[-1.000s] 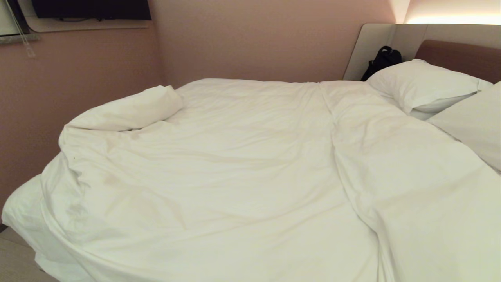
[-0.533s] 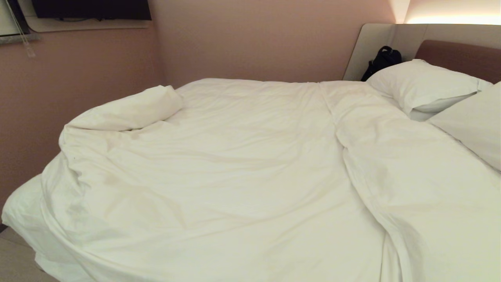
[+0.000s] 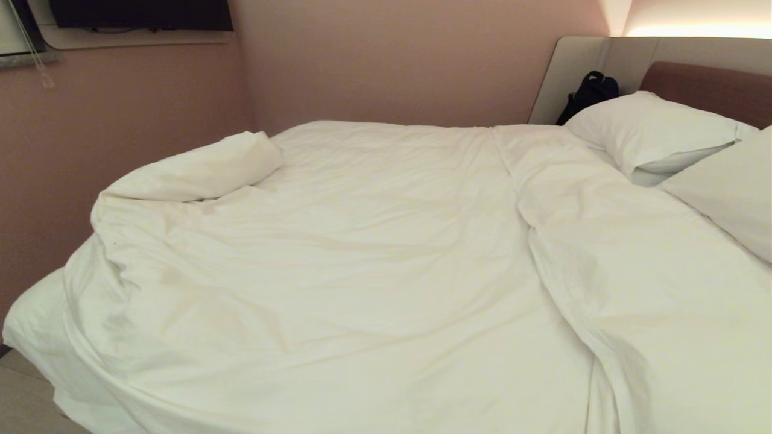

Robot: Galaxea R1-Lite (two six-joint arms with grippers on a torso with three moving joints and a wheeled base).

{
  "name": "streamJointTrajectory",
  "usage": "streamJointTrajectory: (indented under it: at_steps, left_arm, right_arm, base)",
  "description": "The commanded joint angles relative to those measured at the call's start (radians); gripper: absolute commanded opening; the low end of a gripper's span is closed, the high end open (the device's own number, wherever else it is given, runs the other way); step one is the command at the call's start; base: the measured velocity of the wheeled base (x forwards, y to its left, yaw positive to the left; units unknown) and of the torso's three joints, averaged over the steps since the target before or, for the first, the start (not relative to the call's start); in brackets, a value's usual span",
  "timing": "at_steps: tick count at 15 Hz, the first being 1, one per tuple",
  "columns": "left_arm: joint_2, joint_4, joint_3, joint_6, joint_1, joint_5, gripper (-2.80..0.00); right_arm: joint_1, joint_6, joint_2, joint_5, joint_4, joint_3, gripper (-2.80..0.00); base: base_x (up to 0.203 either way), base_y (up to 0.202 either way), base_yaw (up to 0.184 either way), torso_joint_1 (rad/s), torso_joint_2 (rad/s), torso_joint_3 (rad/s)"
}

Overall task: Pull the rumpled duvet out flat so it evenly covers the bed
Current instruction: Flatten the corners of the folded blanket

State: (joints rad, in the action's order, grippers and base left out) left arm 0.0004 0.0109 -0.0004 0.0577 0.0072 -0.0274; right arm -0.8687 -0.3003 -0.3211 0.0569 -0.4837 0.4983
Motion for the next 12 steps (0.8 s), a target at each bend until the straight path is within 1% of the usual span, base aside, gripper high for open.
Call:
streamJointTrajectory:
  at_steps: [1,5,6,8,11,12]
  left_arm:
    - [0.0,0.0,0.0,0.0,0.0,-0.001,-2.8]
    - [0.0,0.001,-0.001,0.001,0.0,0.0,-2.8]
    - [0.0,0.001,0.0,0.001,0.0,0.0,-2.8]
    - [0.0,0.001,0.0,0.001,0.0,0.0,-2.8]
    - [0.0,0.001,-0.001,0.0,0.0,0.0,-2.8]
    - [0.0,0.0,0.0,0.001,0.0,0.0,-2.8]
  right_arm:
    - [0.0,-0.046,-0.298,-0.128,0.116,0.013,0.0]
    - [-0.001,-0.07,-0.729,-0.209,0.304,0.075,0.0]
    - [-0.001,-0.074,-0.813,-0.221,0.341,0.104,-2.8]
    - [-0.001,-0.08,-0.93,-0.245,0.391,0.169,-2.8]
    - [-0.006,-0.084,-1.043,-0.342,0.409,0.248,-2.8]
    - [-0.007,-0.085,-1.081,-0.355,0.41,0.268,-2.8]
  base:
    - [0.0,0.0,0.0,0.0,0.0,0.0]
    - [0.0,0.0,0.0,0.0,0.0,0.0]
    - [0.0,0.0,0.0,0.0,0.0,0.0]
    - [0.0,0.0,0.0,0.0,0.0,0.0]
    - [0.0,0.0,0.0,0.0,0.0,0.0]
    - [0.0,0.0,0.0,0.0,0.0,0.0]
